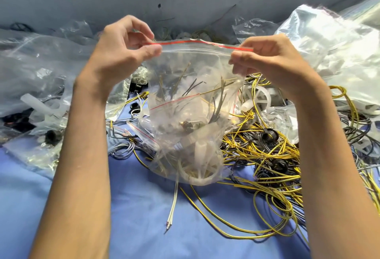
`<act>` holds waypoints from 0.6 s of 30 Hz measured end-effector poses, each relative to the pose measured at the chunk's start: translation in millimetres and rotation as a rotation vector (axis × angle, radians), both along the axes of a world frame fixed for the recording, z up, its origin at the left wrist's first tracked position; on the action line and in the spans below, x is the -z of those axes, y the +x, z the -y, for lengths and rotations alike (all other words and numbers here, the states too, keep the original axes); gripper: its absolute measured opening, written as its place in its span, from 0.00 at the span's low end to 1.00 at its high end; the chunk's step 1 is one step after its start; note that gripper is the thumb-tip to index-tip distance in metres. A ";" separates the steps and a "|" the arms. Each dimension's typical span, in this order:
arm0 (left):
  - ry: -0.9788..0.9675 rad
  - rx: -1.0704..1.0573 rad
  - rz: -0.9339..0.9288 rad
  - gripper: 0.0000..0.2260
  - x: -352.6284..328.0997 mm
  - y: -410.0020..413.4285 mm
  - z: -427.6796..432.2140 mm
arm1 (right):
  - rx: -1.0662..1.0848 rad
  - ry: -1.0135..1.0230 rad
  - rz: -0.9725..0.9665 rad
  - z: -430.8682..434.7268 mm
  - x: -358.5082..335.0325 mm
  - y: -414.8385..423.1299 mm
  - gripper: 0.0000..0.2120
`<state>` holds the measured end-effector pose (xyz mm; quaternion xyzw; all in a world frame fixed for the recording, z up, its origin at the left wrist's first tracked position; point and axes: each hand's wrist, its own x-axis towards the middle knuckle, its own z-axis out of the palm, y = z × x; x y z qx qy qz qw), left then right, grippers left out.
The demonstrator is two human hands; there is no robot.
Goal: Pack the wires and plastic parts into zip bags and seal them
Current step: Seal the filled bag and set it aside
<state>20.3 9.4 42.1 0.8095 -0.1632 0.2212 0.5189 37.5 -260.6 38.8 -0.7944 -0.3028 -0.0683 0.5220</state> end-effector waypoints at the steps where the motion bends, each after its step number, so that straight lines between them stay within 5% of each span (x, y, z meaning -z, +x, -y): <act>1: -0.005 0.026 -0.025 0.12 0.7 -0.4 0.6 | 0.000 0.001 -0.019 -0.2 0.7 0.2 0.04; 18: -0.001 0.103 -0.044 0.12 -0.2 -2.5 13.3 | 0.045 -0.038 0.016 -7.1 2.9 1.9 0.05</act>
